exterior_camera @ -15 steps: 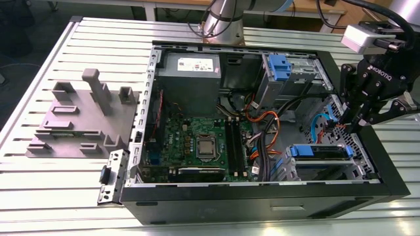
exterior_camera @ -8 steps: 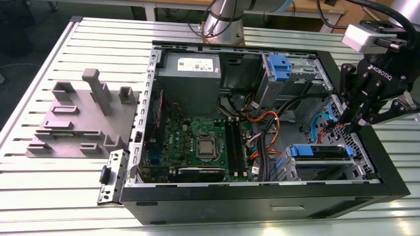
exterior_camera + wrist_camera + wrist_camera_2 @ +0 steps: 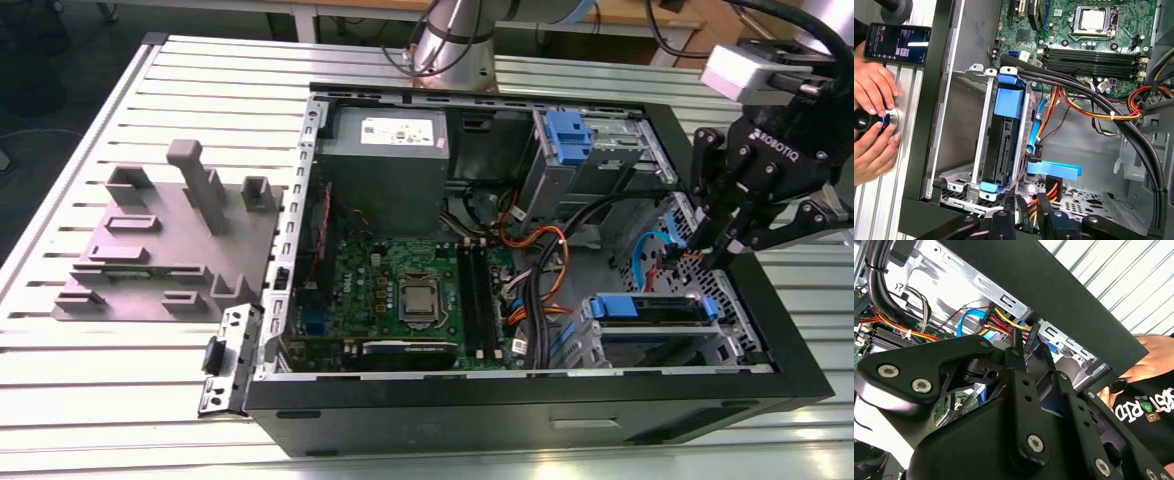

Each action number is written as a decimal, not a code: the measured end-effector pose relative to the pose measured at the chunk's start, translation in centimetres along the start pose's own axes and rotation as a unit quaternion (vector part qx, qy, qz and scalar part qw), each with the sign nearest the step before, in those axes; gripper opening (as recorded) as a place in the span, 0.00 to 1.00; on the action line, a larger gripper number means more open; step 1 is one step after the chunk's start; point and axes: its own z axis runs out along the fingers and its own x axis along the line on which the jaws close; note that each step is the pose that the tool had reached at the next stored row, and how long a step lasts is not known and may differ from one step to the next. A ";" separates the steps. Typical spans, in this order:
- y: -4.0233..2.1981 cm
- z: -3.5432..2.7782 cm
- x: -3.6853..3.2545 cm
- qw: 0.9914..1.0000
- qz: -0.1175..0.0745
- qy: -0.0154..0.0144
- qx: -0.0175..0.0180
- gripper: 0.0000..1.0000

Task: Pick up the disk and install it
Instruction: 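Insert the first disk wire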

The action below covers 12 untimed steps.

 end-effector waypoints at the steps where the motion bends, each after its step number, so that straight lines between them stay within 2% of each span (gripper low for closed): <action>1: -0.11 -0.02 -0.04 1.000 0.000 0.000 -0.001 0.31; 5: -0.75 -0.06 -0.08 1.000 -0.002 0.002 -0.010 0.31; 9: -1.13 -0.02 -0.08 1.000 -0.005 0.005 -0.023 0.31; 12: -1.21 0.14 -0.12 0.999 -0.006 0.004 -0.031 0.31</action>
